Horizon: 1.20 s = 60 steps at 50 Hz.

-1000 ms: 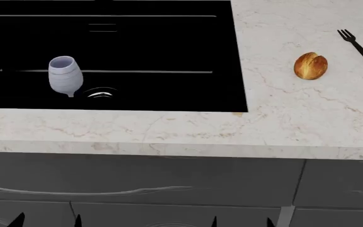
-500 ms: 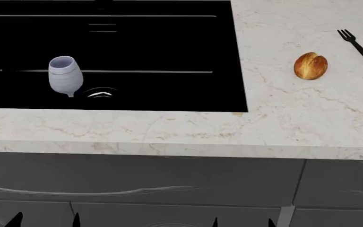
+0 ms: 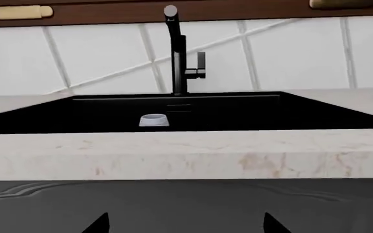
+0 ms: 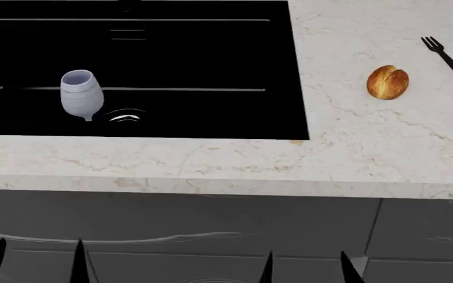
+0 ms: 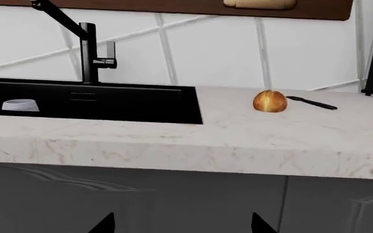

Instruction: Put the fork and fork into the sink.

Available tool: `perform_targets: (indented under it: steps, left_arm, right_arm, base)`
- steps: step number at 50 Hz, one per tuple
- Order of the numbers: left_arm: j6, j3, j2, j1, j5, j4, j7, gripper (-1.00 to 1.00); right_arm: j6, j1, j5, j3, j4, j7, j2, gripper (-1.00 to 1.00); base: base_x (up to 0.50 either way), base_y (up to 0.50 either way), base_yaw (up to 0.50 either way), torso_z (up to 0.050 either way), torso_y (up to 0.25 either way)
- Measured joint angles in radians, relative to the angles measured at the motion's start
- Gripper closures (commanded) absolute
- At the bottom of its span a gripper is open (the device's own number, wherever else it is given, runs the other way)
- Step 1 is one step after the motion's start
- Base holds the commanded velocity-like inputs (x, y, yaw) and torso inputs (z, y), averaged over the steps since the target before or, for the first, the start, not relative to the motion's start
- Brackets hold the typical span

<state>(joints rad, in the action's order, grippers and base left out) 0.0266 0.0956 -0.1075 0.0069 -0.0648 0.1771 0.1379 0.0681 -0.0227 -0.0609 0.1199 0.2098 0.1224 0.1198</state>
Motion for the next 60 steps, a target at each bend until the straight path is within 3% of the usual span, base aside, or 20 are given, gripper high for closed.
perform_targets:
  steps: [10,20,34,42,60]
  left_arm:
    - [0.079,0.010,-0.026,-0.041,-0.003,0.096,0.008,-1.00]
    - [0.340,-0.004,-0.060,-0.167,-0.073,0.241,-0.007,-1.00]
    - [0.681,-0.046,-0.097,-0.398,-0.176,0.321,-0.017,-1.00]
    - [0.743,-0.068,-0.116,-0.516,-0.197,0.261,-0.025,-1.00]
    - [0.928,-0.115,-0.147,-0.739,-0.230,0.186,0.002,-1.00]
  right_arm:
    - [0.058,0.016,0.008,0.003,0.107,0.013,0.030,-1.00]
    - [0.201,0.075,-0.012,-0.006,0.227,-0.005,0.080,-1.00]
    - [0.607,0.246,-0.065,-0.065,0.419,-0.017,0.161,-1.00]
    - [0.873,0.403,-0.093,-0.134,0.488,-0.002,0.193,-1.00]
    - [1.283,0.752,-0.180,-0.255,0.551,-0.059,0.279,-1.00]
  base:
    - [0.00,0.00,0.00,0.000,0.000]
    - [0.00,0.00,0.00,0.000,0.000]
    - [0.00,0.00,0.00,0.000,0.000]
    - [0.00,0.00,0.00,0.000,0.000]
    - [0.00,0.00,0.00,0.000,0.000]
